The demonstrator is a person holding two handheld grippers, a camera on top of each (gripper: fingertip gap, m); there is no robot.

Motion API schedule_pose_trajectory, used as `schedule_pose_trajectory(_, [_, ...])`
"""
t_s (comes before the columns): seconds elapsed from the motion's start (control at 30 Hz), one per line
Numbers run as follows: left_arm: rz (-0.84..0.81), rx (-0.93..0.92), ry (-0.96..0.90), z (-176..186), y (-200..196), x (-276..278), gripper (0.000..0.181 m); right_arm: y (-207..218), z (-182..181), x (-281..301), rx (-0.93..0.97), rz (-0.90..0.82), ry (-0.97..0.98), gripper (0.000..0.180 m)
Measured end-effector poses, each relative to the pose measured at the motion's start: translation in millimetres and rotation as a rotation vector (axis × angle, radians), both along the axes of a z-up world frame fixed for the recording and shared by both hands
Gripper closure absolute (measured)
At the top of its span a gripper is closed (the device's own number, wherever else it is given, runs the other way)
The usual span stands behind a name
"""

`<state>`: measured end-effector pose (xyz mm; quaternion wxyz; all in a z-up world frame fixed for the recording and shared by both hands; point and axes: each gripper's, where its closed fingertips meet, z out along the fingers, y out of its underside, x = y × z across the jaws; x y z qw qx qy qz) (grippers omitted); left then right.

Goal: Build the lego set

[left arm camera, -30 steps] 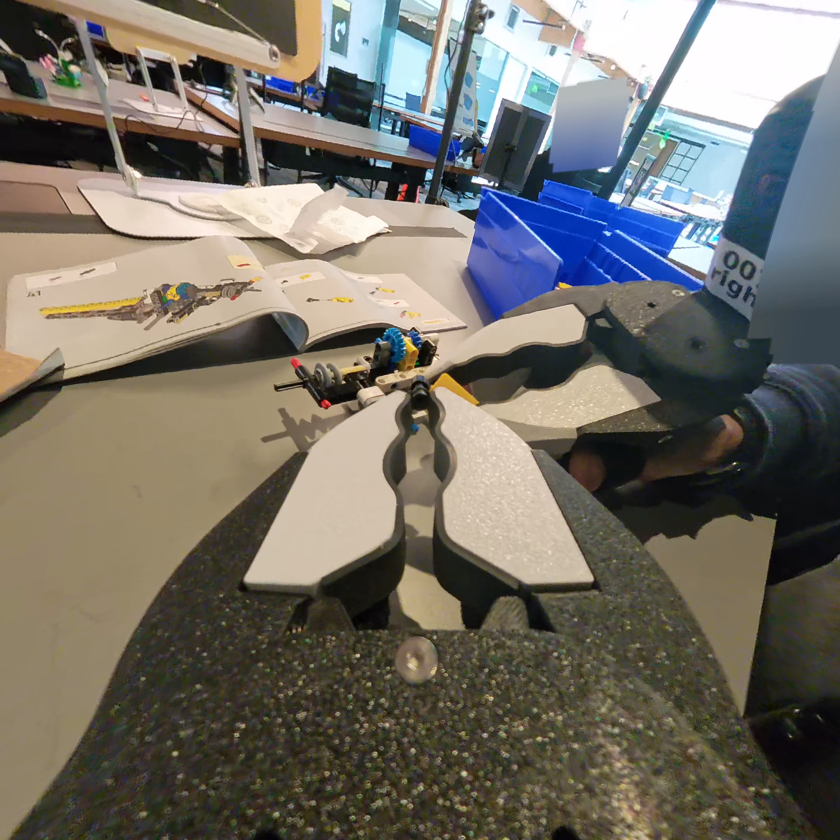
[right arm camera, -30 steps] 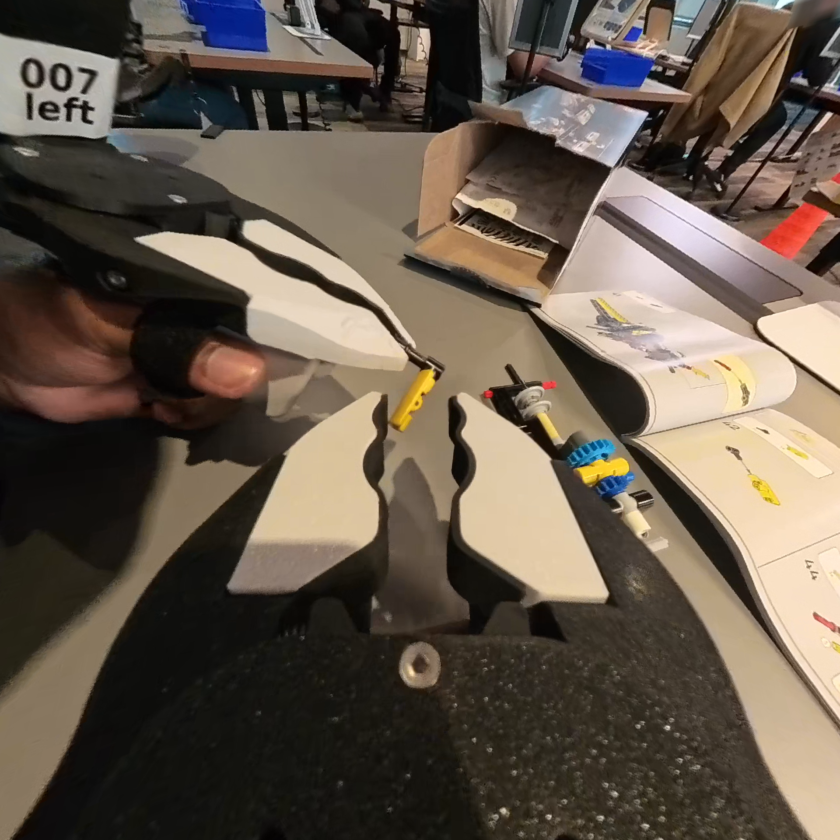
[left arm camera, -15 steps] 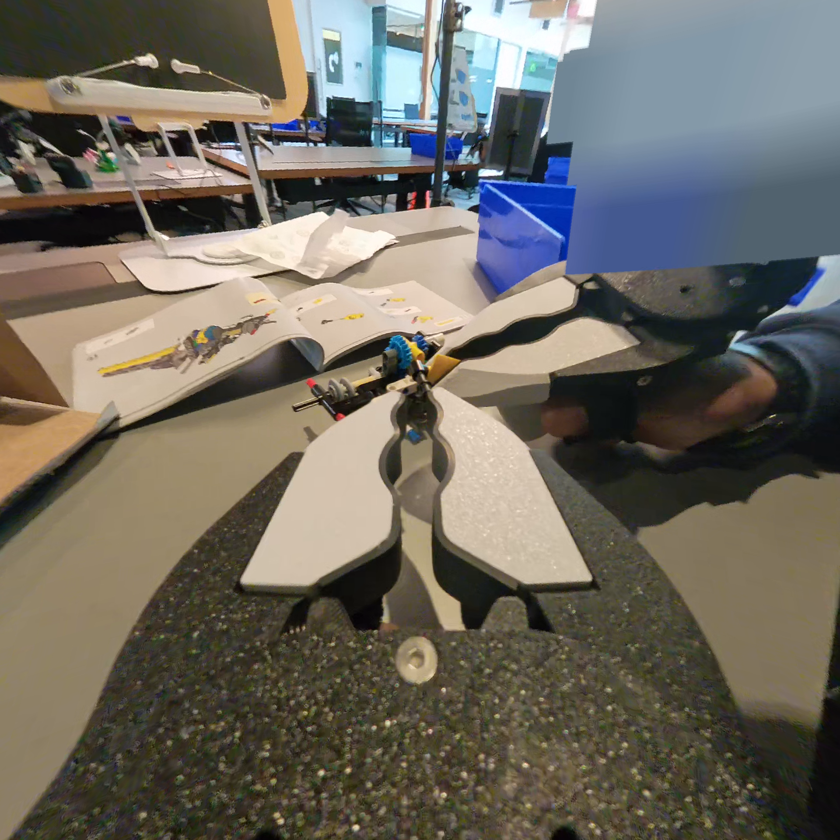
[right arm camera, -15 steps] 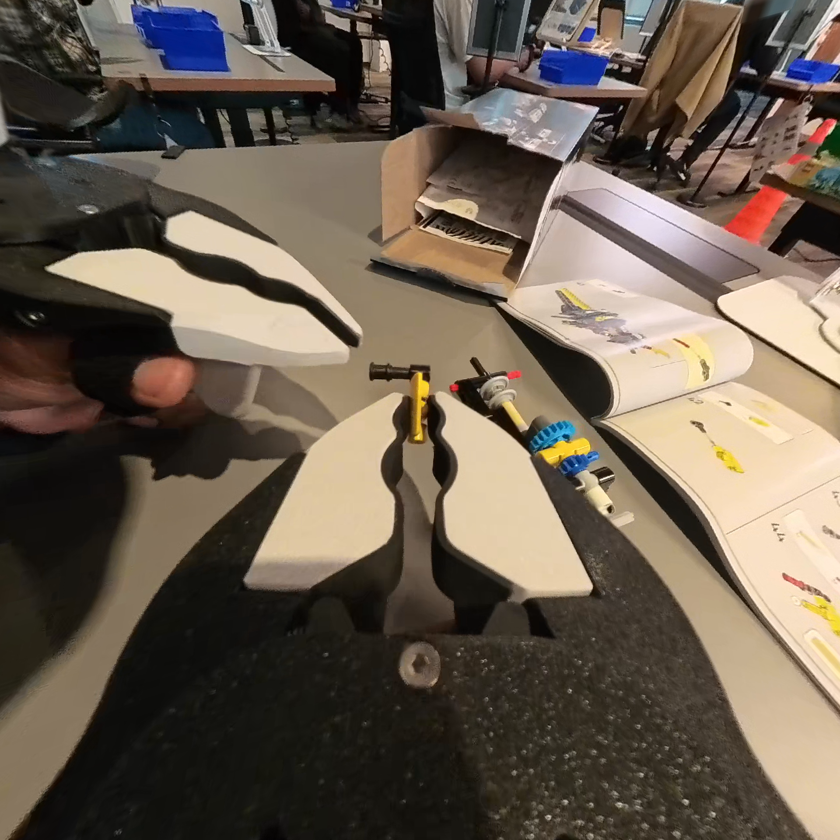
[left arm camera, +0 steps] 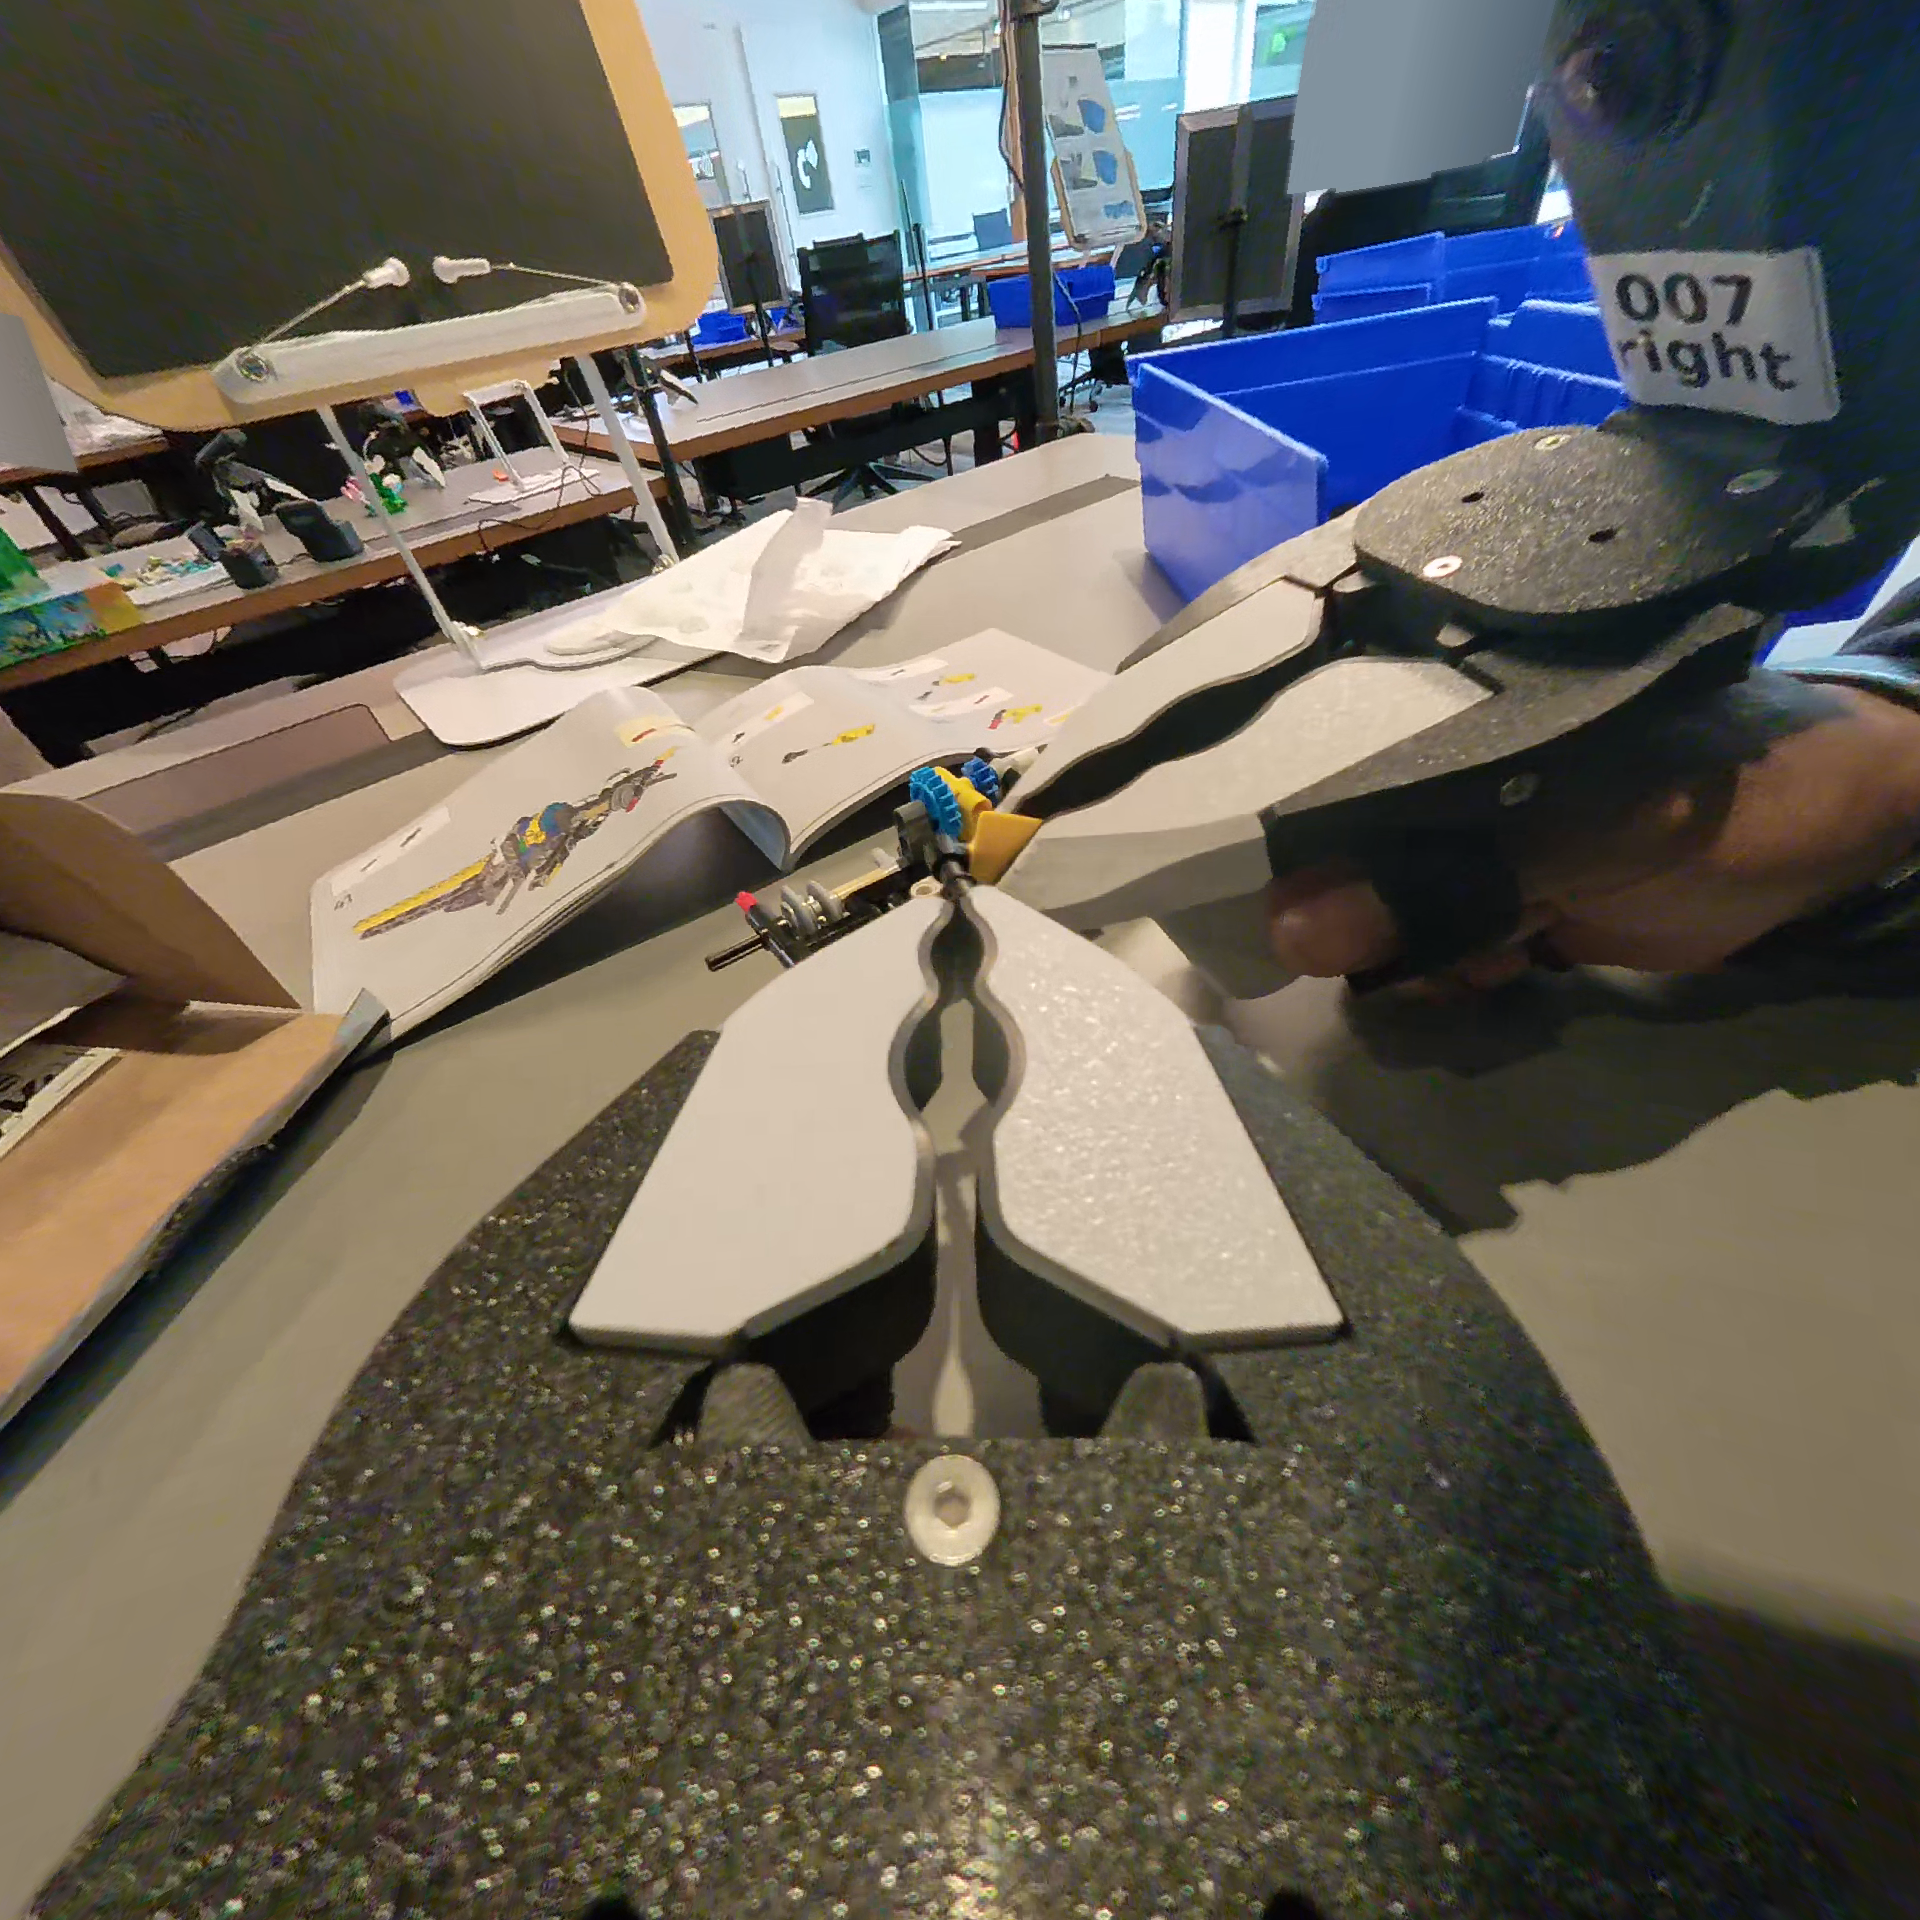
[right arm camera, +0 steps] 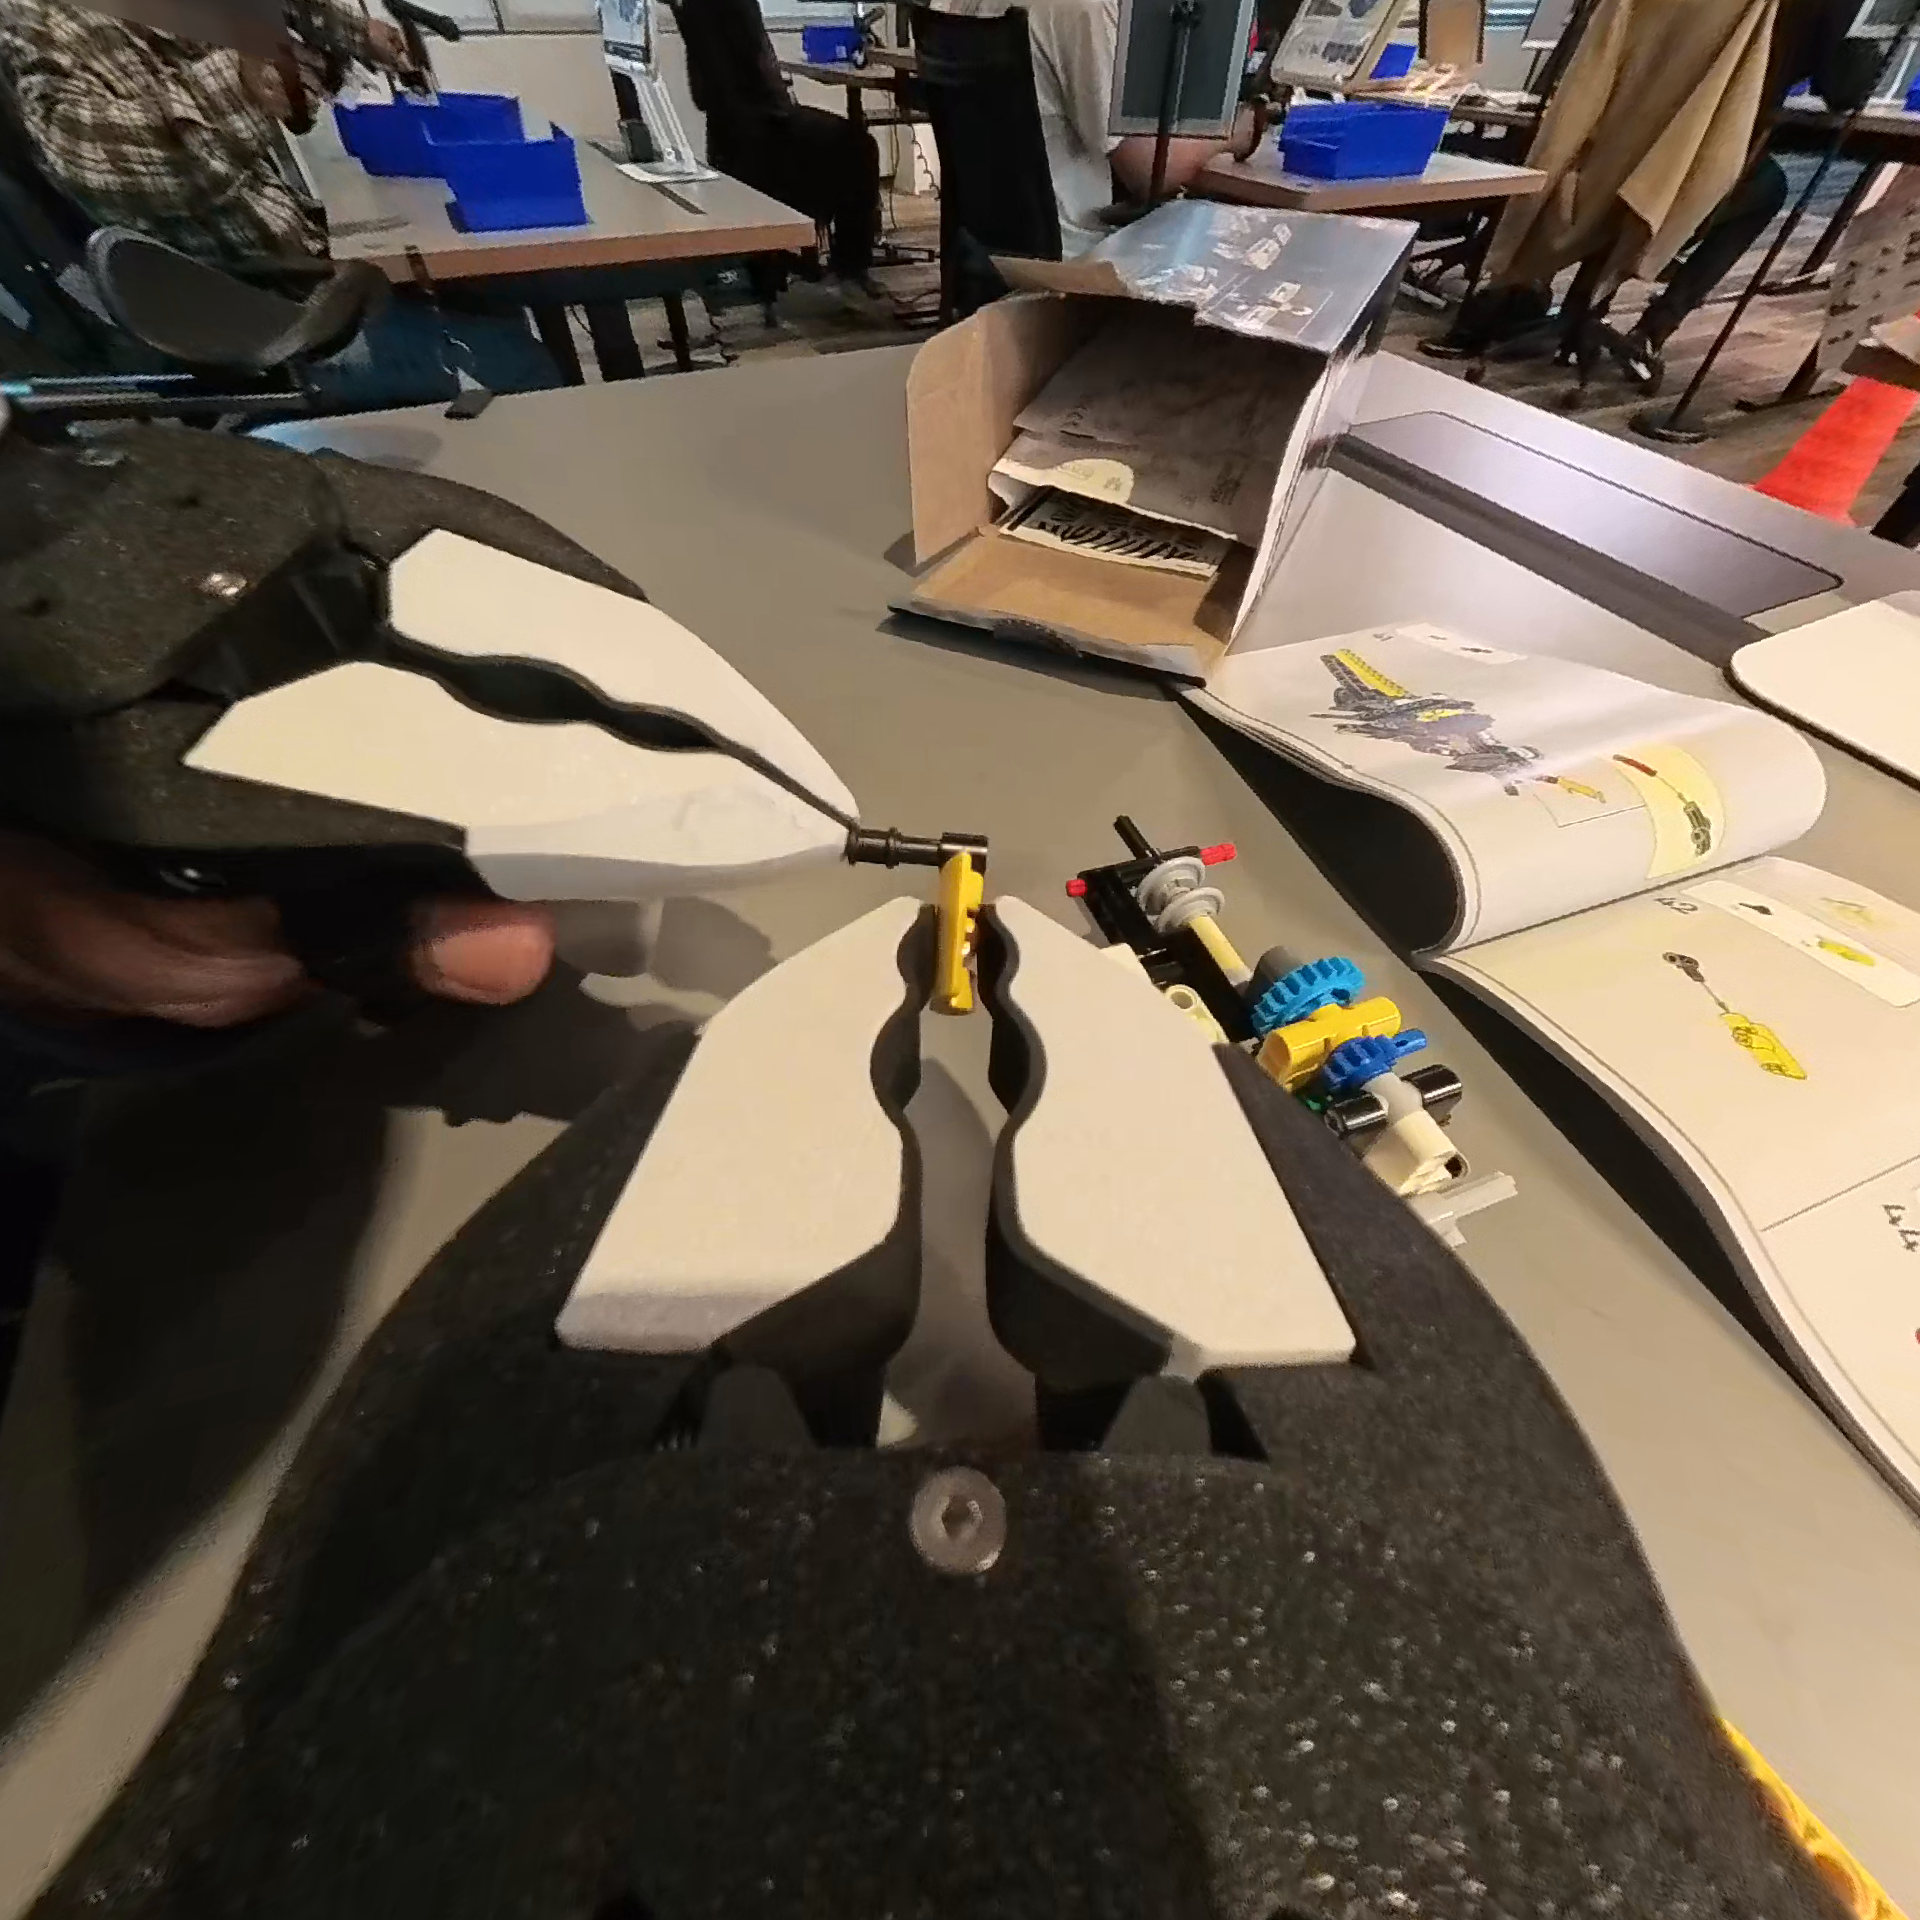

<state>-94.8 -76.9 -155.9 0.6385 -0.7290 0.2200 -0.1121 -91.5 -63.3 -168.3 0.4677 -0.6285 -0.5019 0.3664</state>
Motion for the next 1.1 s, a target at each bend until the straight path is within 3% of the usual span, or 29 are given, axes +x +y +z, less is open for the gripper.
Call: schedule_pose_trajectory(1.1, [0.058, 0.033, 0.102, -3.4, 1.1, 1.7, 0.174, 1.2, -0.5, 0.6, -0.011, -0.021, -0.002, 0.172])
